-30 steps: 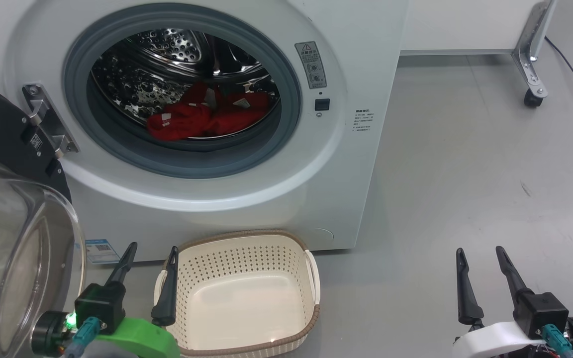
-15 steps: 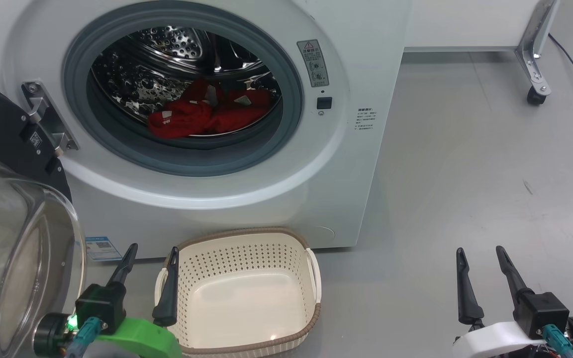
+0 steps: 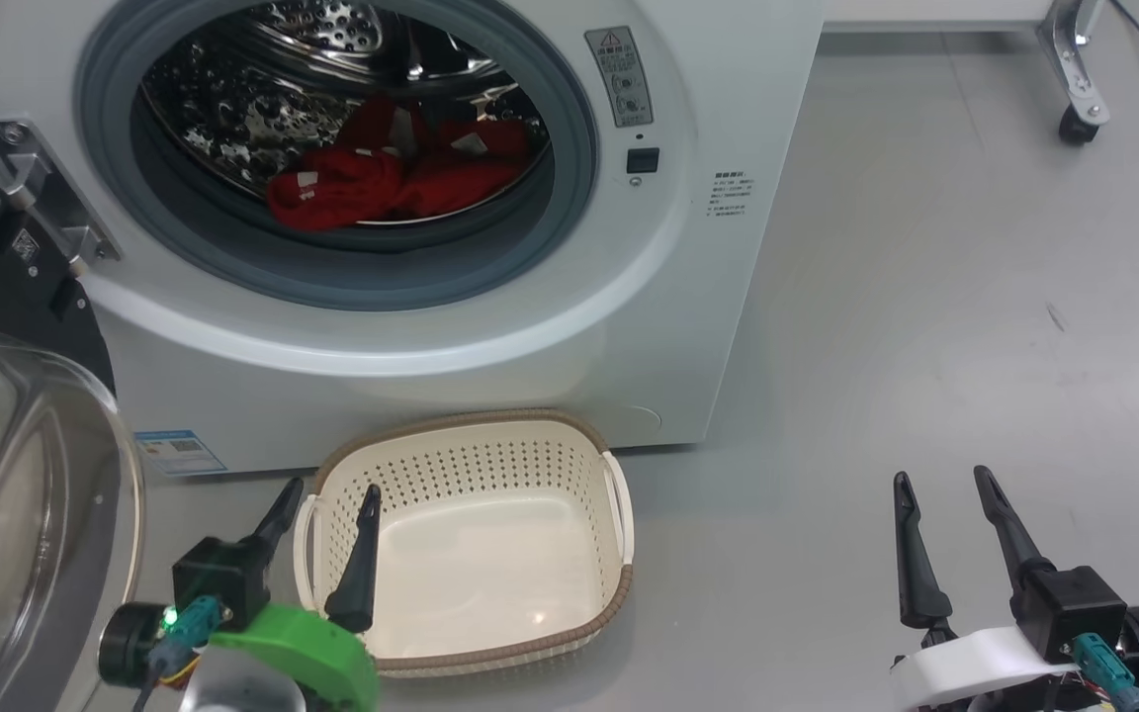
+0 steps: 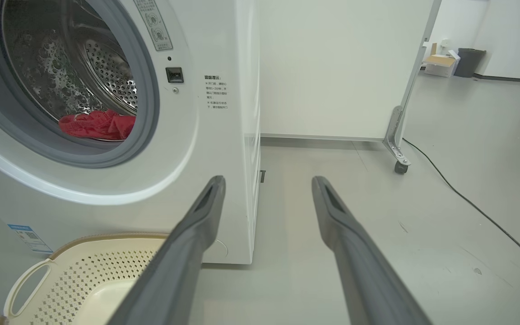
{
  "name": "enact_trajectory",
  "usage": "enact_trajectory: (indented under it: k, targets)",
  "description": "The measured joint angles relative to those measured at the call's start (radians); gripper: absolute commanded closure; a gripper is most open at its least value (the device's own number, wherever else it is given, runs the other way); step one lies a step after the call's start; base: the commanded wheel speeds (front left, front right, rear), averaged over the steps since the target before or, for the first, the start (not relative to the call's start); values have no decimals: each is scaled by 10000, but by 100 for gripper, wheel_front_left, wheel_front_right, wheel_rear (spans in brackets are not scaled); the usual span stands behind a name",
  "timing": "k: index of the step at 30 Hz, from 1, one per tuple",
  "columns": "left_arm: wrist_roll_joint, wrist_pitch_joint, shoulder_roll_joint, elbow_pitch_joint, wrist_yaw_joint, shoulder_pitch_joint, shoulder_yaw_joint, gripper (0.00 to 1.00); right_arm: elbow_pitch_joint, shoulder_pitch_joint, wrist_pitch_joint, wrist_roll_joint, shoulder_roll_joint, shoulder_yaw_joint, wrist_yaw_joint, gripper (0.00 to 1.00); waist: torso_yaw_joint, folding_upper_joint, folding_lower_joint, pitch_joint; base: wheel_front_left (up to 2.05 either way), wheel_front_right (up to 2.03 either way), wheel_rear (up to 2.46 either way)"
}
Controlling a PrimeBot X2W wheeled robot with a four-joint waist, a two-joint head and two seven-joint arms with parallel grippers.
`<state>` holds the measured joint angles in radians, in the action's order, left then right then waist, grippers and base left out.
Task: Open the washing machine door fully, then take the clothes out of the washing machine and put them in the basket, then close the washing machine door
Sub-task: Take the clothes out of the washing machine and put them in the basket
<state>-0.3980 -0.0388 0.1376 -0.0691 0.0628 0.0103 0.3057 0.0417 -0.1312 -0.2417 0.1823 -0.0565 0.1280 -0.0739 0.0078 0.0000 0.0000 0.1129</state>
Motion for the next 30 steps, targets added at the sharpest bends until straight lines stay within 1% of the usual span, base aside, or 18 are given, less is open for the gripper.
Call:
enact_trajectory:
  k: [7,10,13,17,22,30]
  targets:
    - [-295,297,-228,-719,-410,1290,79,0,-245,320,88,-88,-4,238,2,0,-189,0,0,834,0,0,0]
    - [-500,583,-213,-1120,-593,1912,54,0,-351,552,88,-90,0,418,2,0,-319,0,0,1222,0,0,0]
    - [-502,890,-48,-1369,-698,2647,13,0,-416,782,88,-92,6,569,6,0,-485,0,0,1615,0,0,0]
    - [-360,1361,435,-1565,-869,3869,-125,0,-470,1092,86,-90,19,763,6,0,-752,0,0,2143,0,0,0]
    - [132,1916,1118,-1726,-1035,5485,-293,0,-479,1517,75,-58,58,1014,4,0,-1128,0,0,2821,0,0,0]
    - [711,2775,2219,-2236,-1135,7549,-591,0,-341,2368,-15,224,100,1626,6,0,-1823,0,1,3867,0,0,0]
